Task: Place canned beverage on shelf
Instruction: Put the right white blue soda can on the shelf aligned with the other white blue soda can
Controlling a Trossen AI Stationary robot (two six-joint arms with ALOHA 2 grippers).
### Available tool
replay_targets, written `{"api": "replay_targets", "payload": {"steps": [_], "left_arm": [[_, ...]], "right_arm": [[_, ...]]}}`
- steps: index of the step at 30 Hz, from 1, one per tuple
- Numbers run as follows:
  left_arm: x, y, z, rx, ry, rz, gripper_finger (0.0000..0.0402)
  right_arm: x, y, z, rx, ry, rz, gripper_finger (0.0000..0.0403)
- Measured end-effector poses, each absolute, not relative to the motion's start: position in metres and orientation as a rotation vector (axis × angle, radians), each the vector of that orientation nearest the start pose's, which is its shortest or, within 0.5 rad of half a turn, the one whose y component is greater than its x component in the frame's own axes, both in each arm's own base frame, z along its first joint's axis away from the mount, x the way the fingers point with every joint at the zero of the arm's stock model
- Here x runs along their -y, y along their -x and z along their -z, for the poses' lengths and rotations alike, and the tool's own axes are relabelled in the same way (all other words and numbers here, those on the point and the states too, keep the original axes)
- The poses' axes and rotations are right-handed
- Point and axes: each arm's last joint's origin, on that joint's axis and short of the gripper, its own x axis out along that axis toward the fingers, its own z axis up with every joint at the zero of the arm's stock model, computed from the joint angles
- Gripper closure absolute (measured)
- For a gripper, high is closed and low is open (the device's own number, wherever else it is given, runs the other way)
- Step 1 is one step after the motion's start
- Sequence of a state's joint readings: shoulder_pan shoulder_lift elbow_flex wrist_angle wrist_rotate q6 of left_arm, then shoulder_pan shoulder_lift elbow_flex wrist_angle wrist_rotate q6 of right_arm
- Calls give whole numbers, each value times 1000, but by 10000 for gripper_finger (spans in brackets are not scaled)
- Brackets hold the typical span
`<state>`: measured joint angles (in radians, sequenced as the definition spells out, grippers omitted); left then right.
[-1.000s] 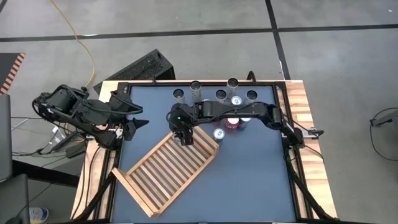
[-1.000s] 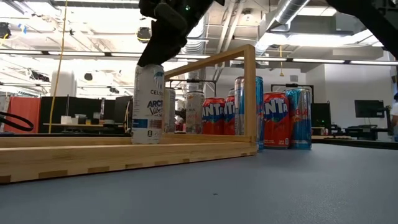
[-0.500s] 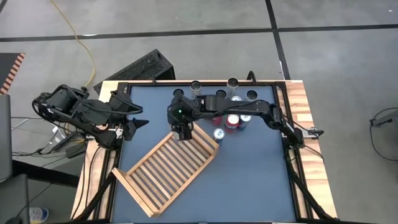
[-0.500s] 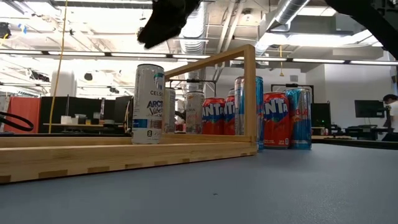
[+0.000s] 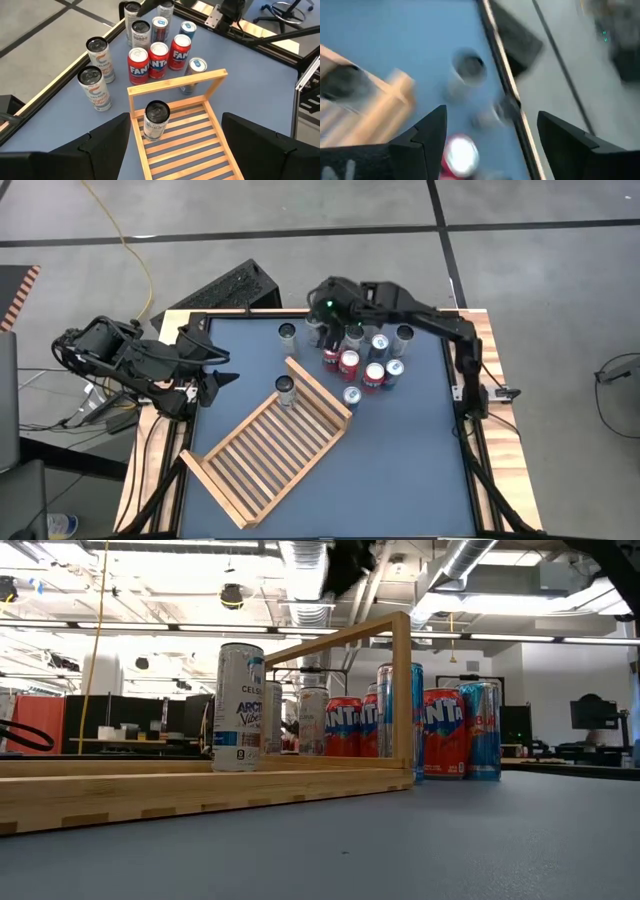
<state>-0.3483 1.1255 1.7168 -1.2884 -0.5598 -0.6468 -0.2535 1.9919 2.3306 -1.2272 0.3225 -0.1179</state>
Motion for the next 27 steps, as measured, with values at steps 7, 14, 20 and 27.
{"api": "replay_targets", "payload": {"steps": [7,14,20,27], "left_arm": [[36,-143,-469,-530,317,-394,99],[36,-143,-469,-525,342,-401,99],[36,-143,-469,-525,334,-402,99],[35,-143,-469,-516,322,-420,99]], "right_arm": [[160,-348,-390,-1172,-41,647,127],[201,-325,-374,-1271,-77,648,127],[227,-303,-358,-1373,-191,651,127],[233,-272,-378,-1346,-245,710,126]]}}
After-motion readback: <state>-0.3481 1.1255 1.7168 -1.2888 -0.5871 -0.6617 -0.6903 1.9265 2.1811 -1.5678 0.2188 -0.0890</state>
